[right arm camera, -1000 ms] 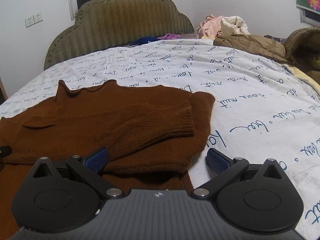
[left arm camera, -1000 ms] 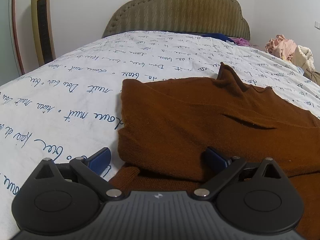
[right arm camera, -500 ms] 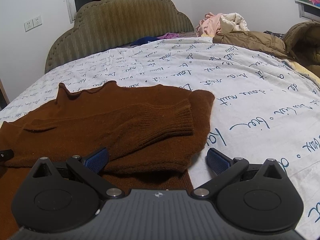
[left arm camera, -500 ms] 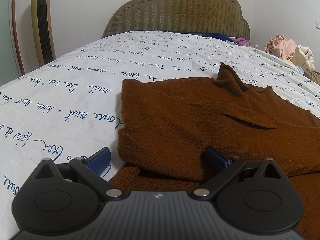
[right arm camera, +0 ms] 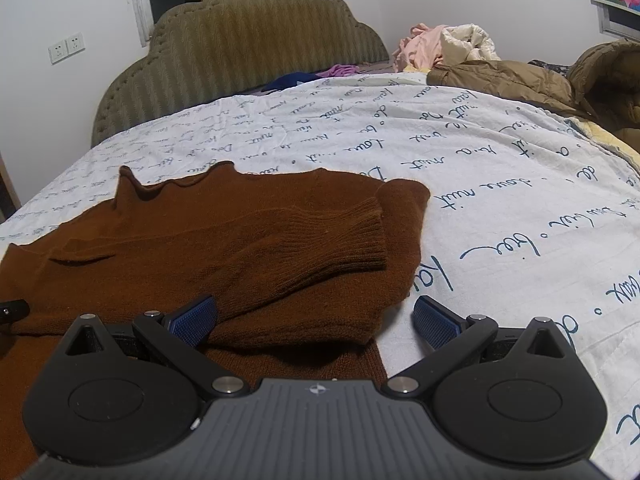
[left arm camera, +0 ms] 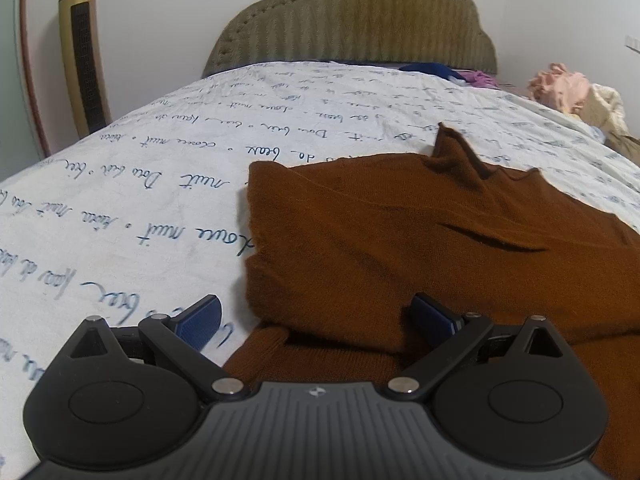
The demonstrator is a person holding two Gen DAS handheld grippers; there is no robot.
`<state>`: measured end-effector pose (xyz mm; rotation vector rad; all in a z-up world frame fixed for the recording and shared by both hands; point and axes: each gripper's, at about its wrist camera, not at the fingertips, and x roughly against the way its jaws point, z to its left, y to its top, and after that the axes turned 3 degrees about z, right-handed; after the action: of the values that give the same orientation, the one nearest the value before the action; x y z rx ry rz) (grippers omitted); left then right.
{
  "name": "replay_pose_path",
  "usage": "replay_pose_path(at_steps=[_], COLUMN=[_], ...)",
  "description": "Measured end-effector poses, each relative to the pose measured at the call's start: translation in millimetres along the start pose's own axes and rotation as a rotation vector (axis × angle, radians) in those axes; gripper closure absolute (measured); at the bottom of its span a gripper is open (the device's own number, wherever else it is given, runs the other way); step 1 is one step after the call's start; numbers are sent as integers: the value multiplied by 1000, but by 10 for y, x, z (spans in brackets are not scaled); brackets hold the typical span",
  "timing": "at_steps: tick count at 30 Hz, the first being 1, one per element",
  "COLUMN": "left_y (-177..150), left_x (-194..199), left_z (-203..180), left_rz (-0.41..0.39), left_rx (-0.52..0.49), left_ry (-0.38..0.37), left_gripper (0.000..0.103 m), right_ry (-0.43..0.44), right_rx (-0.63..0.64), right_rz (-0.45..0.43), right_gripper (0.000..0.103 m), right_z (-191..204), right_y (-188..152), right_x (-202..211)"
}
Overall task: Fold small clothes
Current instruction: 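Grasp the brown sweater hem with both grippers and lift it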
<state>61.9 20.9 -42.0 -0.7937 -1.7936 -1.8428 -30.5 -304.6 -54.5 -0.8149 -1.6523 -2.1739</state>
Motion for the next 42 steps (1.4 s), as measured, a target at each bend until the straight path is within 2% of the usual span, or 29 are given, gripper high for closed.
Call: replay_pose_path(at_steps=[3, 5, 9, 14, 16, 17, 19, 21, 22, 23, 24, 26, 28, 30, 34, 39, 42], left_y=[-86, -150, -252, -309, -349, -373, -412, -426, -419, -405, -393, -386, -402, -398, -285, 0, 188], left_x=[215, 340, 517, 561, 532, 519, 523, 570, 589, 603, 610, 628, 674, 733, 865, 905, 819], left_z=[130, 236, 491, 743, 779, 773, 722, 639, 623, 617, 607, 566, 513, 481, 468, 476, 459], left_rz=[-8, -5, 10, 72, 91, 98, 98, 89, 96, 107, 120, 138, 146, 156, 151, 115, 73], left_rx=[-22, -41, -49, -8, -7, -11, -58, -122, -125, -119, -114, -120, -142, -147, -112, -39, -3], left_ry=[-45, -64, -95, -209, -233, -233, -200, -163, -175, -196, -213, -219, -220, -248, -347, -443, -416], left_gripper=[1, 1, 1, 2, 3, 8, 20, 58, 66, 80, 89, 96, 98, 99, 99, 99, 99], right_ry=[101, 139, 143, 171, 199, 211, 221, 227, 227, 225, 226, 236, 248, 282, 401, 549, 537], right_rx=[-33, -69, -102, -100, -94, -97, -104, -86, -68, -49, -29, 10, 42, 51, 2, -128, -150], right_rz=[0, -4, 23, 59, 69, 67, 84, 95, 101, 107, 113, 128, 144, 158, 146, 41, -12], right_gripper=[0, 0, 0, 0, 0, 1, 9, 13, 17, 18, 23, 35, 72, 86, 90, 90, 91], right_z=[-106, -201, -381, -531, -572, -600, -650, -645, -621, -589, -551, -460, -354, -275, -239, -330, -360], right_y=[-41, -98, -214, -300, -345, -371, -425, -473, -493, -506, -518, -539, -559, -579, -507, -186, 23], right_x=[157, 284, 506, 744, 826, 859, 911, 953, 971, 985, 996, 1006, 1002, 1004, 1070, 1166, 1104])
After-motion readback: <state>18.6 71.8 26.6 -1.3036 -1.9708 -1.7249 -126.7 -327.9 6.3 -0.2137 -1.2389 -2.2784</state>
